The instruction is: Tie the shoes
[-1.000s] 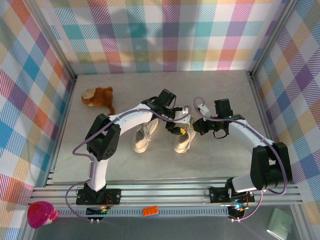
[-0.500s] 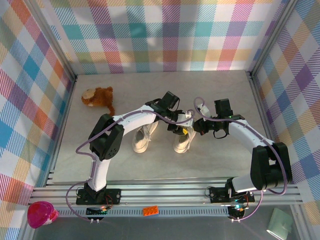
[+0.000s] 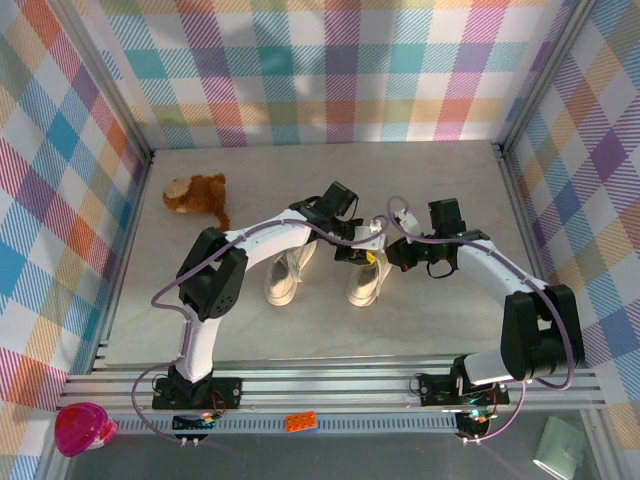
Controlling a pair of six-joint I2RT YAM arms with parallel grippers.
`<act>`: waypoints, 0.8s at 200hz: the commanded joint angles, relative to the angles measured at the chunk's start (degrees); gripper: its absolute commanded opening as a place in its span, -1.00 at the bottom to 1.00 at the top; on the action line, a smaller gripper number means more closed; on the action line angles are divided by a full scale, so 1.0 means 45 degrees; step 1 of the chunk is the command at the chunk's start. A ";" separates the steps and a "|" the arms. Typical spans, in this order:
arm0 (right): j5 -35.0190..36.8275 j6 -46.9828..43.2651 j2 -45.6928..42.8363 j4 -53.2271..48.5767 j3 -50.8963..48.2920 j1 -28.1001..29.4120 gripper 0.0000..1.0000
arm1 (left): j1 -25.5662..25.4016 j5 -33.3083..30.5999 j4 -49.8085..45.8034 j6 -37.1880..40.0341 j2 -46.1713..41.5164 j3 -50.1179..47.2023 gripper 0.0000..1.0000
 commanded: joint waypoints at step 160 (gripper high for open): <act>-0.0592 -0.0939 -0.0630 -0.0002 -0.0210 0.0104 -1.00 | 0.0588 0.0508 0.0735 -0.1593 -0.0167 0.0419 0.06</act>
